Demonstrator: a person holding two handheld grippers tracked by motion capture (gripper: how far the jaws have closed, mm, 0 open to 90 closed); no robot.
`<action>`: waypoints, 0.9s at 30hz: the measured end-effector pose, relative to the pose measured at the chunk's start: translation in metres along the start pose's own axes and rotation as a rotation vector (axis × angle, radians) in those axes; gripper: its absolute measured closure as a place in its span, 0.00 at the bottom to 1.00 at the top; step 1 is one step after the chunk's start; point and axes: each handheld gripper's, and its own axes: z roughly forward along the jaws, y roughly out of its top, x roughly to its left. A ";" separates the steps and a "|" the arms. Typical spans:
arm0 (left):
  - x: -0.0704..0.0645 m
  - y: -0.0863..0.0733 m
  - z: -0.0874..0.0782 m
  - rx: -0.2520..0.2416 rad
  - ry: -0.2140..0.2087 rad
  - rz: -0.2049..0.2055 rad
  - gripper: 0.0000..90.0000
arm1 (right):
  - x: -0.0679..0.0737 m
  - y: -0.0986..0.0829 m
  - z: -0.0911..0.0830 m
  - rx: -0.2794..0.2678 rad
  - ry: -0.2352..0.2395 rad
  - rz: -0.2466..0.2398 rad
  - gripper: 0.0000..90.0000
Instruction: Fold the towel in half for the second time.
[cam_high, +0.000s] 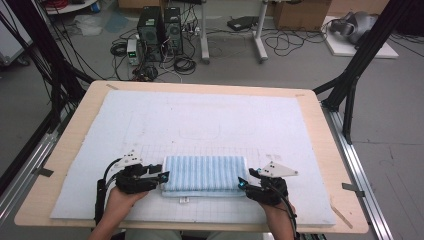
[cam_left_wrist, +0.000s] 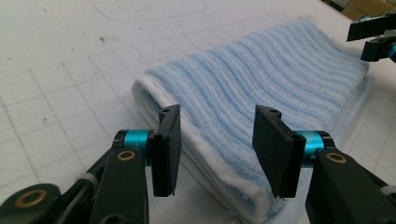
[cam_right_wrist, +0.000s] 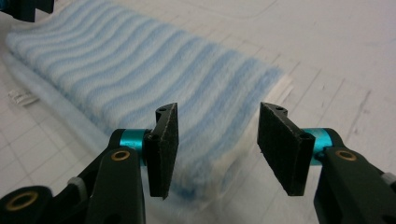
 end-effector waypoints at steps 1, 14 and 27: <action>-0.001 -0.001 0.001 0.009 -0.001 -0.001 0.59 | 0.000 -0.002 0.001 0.010 0.003 0.005 0.55; -0.005 -0.002 -0.004 0.004 -0.014 0.026 0.95 | 0.004 -0.003 -0.002 0.015 0.012 -0.037 0.96; -0.010 -0.006 -0.014 0.009 -0.036 0.034 0.95 | 0.018 -0.007 -0.019 0.011 -0.002 -0.061 0.94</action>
